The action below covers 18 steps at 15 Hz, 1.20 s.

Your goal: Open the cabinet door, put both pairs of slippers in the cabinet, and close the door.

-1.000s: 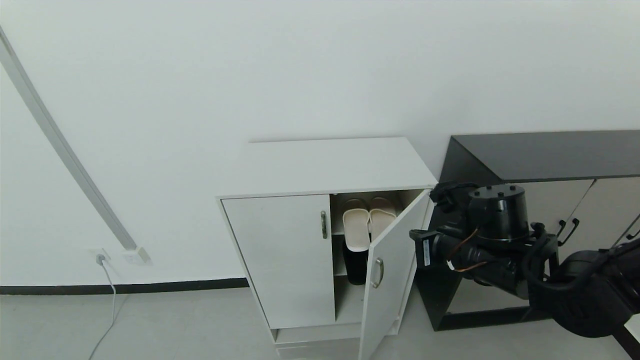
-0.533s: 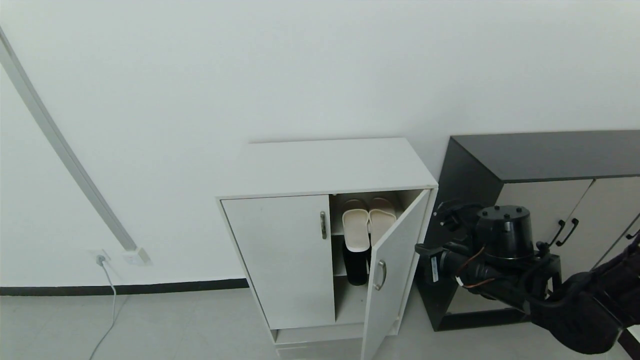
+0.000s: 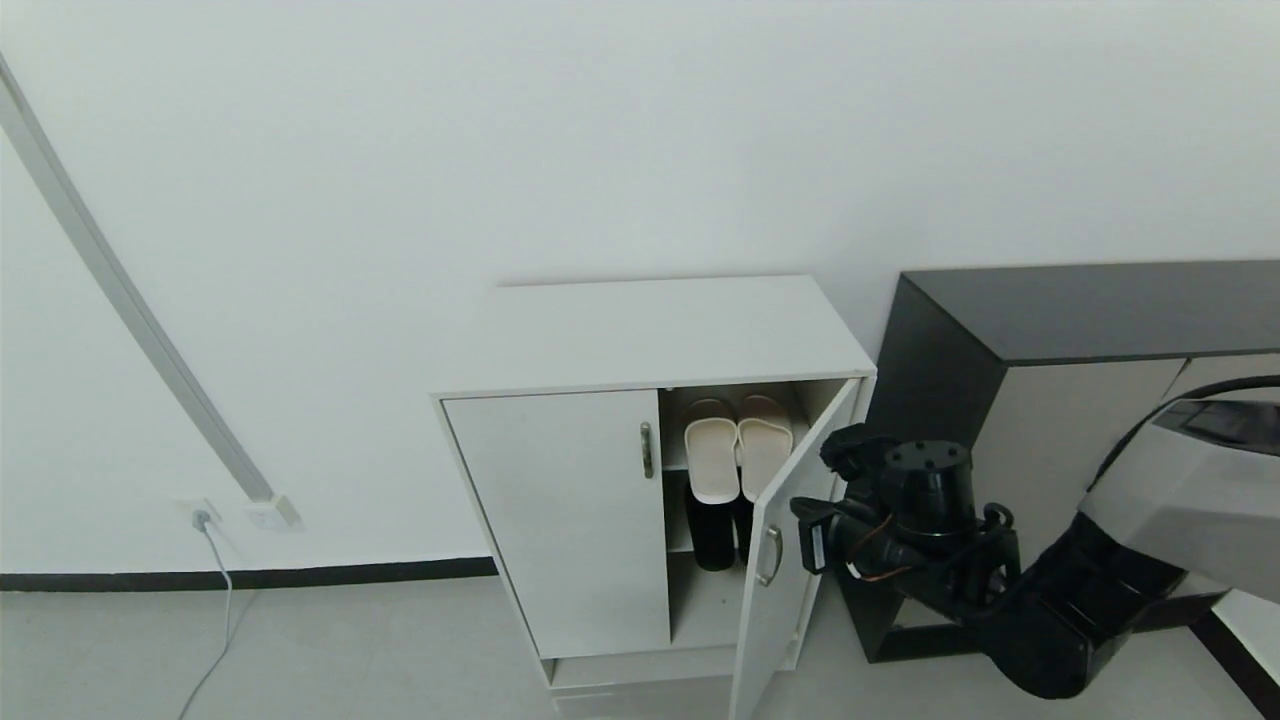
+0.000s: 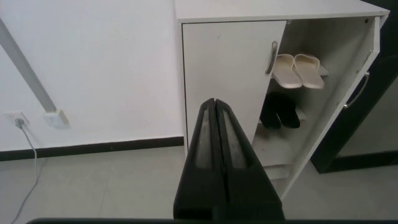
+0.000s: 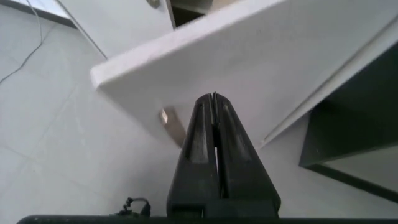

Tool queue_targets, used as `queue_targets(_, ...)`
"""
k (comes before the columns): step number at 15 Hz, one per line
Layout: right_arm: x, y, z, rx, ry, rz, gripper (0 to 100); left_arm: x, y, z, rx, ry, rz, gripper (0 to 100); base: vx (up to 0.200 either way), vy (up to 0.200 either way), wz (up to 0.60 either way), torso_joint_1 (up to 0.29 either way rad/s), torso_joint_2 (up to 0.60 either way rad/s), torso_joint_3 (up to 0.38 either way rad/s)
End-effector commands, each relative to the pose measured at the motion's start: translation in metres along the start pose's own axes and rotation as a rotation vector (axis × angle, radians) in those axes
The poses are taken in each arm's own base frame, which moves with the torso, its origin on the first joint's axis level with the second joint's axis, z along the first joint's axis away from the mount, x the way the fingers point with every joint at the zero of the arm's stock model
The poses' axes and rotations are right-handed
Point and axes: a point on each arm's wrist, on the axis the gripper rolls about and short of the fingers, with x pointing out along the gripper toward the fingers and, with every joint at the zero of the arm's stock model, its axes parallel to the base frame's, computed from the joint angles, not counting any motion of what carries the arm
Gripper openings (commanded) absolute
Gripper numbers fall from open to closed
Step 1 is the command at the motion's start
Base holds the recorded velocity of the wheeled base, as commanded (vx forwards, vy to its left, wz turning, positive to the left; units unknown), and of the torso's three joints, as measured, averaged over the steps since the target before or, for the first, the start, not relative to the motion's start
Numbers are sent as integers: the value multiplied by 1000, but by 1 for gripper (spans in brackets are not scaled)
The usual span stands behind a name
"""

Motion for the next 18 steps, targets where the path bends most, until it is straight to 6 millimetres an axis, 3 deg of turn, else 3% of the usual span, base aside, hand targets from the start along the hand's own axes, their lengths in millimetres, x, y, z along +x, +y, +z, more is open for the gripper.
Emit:
queue_targets(1,35,0,-9,7,-10,-3,0,0,0,0,2,0,0,0,0,0,0,0,0,0)
queue_targets(3,51,-1,-2,15,-65,-2,0,0,0,0,3,0,-2,0,0,0,0,0,0,0)
queue_targets(5,54,-1,1,20,-129,8,0,0,0,0,2,0,-2,0,0,0,0,0,0,0)
queue_targets(8,32,-2,-4,17,-158,44,0,0,0,0,2,0,0,0,0,0,0,0,0,0)
queue_targets(12,-19,3,-5,4,-114,166,0,0,0,0,0,-1,-2,0,0,0,0,0,0,0)
queue_targets(18,-72,29,-16,-58,-45,287,0,0,0,0,-1,0,-2,0,200,0,0,2,0,1)
